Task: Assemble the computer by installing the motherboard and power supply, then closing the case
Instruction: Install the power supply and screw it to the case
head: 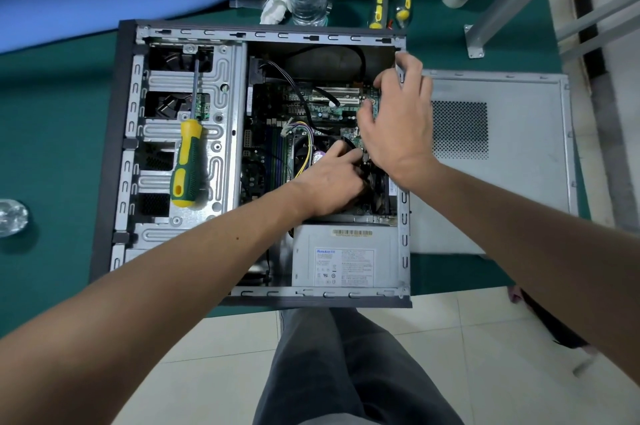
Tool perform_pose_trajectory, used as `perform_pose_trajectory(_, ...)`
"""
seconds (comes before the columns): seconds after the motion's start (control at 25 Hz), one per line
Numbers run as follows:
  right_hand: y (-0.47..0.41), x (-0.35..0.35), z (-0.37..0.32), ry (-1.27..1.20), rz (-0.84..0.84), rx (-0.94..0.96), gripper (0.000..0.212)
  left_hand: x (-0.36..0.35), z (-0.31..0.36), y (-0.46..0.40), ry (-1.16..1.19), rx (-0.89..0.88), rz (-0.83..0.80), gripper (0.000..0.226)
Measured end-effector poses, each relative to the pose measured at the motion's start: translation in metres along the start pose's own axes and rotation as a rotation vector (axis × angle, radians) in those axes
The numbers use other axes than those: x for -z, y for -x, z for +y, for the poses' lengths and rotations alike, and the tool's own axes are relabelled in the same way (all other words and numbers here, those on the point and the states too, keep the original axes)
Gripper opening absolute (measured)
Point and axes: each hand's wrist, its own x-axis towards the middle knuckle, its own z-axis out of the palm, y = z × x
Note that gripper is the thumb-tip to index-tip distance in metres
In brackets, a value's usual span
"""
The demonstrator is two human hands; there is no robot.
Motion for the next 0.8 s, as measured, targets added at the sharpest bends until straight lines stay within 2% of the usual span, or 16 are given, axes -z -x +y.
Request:
perform_pose_trajectory(0.4,0.0,-0.003,0.002,-0.024,0.007,0.004,0.026,0.009,-0.012,-0.008,0.132,0.085,-0.082,0.016)
perform_pose_trajectory(0.8,-0.001,-0.003,0.002,-0.021,0.01,0.003,0.027,0.005,-0.01,-0.005,0.162,0.092,-0.042,0.022)
